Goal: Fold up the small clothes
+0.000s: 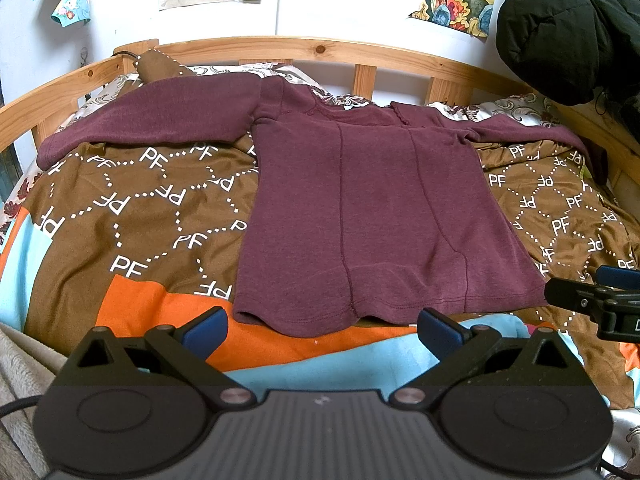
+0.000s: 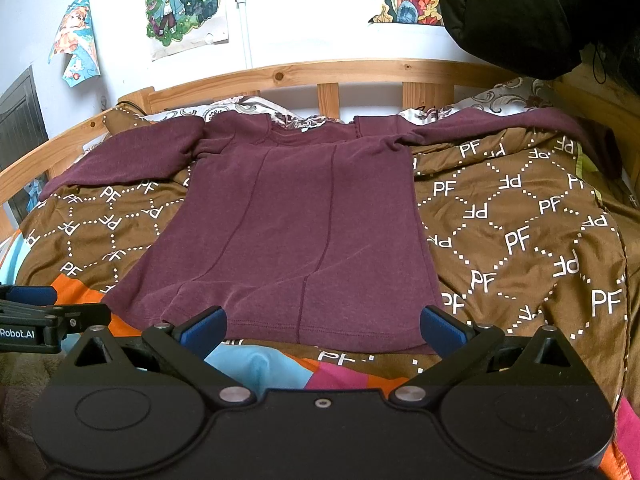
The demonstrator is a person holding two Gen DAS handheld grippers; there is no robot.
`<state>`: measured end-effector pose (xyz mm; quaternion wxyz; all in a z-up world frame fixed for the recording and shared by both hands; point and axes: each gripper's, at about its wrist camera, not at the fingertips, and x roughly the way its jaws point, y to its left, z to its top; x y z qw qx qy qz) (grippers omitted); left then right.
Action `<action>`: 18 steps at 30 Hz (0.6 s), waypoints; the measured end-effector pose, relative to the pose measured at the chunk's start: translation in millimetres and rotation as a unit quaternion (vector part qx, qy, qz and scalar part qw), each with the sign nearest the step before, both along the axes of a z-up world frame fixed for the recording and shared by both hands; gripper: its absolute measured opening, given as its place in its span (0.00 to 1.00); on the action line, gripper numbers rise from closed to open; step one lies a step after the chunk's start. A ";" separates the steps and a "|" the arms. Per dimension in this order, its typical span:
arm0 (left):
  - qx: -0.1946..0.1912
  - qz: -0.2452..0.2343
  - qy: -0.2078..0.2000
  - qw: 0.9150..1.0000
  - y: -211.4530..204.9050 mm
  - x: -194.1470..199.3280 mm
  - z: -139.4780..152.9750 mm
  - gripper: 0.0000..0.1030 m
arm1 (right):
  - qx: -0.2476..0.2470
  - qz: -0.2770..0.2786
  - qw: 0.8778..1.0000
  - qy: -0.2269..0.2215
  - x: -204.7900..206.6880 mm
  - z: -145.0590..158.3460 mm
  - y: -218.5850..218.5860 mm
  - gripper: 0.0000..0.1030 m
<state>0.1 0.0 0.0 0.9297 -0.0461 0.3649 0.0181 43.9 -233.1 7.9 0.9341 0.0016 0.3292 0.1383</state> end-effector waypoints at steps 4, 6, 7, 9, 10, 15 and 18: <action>0.000 0.000 0.000 1.000 0.0 0.0 0.0 0.99 | 0.000 0.000 1.000 0.000 -0.5 -1.8 0.2 1.00; 0.000 0.000 0.000 1.000 0.0 0.0 0.0 0.99 | 0.000 0.000 1.000 0.000 -0.5 -1.9 0.2 1.00; 0.000 0.000 0.000 1.000 0.0 0.0 0.0 0.99 | 0.000 0.000 1.000 0.001 -0.4 -1.7 0.1 1.00; 0.000 0.000 0.000 1.000 0.0 0.0 0.0 0.99 | 0.000 0.000 1.000 0.001 -0.3 -1.5 -0.1 1.00; 0.000 0.000 0.000 1.000 0.0 0.0 0.0 0.99 | 0.000 0.000 1.000 0.001 -0.3 -1.4 0.0 0.99; 0.000 0.000 0.000 1.000 0.0 0.0 0.0 0.99 | 0.001 0.000 1.000 0.001 -0.4 -1.6 0.0 1.00; 0.000 0.000 0.000 1.000 0.0 0.0 0.0 0.99 | 0.000 0.000 1.000 0.001 -2.3 -7.8 0.5 1.00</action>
